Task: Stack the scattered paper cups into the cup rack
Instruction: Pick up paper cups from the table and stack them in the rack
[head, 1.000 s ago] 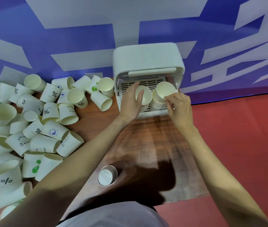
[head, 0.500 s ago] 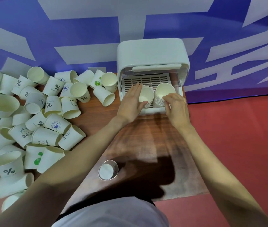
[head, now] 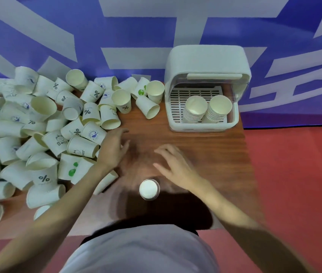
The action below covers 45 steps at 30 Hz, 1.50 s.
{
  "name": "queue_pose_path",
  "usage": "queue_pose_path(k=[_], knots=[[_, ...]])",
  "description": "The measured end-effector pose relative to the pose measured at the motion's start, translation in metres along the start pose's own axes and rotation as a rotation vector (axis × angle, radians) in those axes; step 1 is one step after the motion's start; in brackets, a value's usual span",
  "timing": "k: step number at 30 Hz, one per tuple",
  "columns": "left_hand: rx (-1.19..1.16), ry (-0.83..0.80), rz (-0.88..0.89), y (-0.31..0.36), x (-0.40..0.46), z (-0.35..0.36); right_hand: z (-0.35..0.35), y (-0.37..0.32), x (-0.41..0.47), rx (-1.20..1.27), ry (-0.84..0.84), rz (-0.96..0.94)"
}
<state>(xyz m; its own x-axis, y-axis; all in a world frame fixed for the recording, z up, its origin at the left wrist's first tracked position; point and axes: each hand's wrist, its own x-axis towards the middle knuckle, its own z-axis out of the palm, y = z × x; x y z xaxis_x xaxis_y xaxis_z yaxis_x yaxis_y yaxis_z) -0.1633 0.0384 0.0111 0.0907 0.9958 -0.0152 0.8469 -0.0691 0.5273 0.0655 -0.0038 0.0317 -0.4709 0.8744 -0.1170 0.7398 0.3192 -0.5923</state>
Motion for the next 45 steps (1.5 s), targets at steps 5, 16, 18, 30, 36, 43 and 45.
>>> queue_pose_path(k=[5,16,18,30,36,43,45], knots=[[0.316,-0.226,0.057,-0.038,-0.012,-0.017,0.041,-0.032,0.0,-0.135,-0.27,0.006],[0.504,-0.38,0.08,-0.051,0.004,-0.008,0.067,-0.037,0.006,-0.281,-0.341,0.292],[0.495,-0.375,0.099,-0.053,0.005,-0.007,0.066,-0.034,0.003,-0.155,-0.179,0.35],[0.363,-0.254,0.136,-0.057,0.012,-0.018,0.08,-0.011,-0.011,-0.206,-0.143,0.568],[0.263,-0.151,0.138,-0.042,0.016,-0.018,0.075,-0.007,-0.002,-0.198,-0.087,0.336],[0.088,0.054,0.242,-0.001,0.023,-0.024,0.051,0.009,0.01,-0.213,-0.038,0.346],[0.04,0.109,0.28,0.013,0.025,-0.024,0.033,0.016,0.006,-0.185,0.072,0.355]])
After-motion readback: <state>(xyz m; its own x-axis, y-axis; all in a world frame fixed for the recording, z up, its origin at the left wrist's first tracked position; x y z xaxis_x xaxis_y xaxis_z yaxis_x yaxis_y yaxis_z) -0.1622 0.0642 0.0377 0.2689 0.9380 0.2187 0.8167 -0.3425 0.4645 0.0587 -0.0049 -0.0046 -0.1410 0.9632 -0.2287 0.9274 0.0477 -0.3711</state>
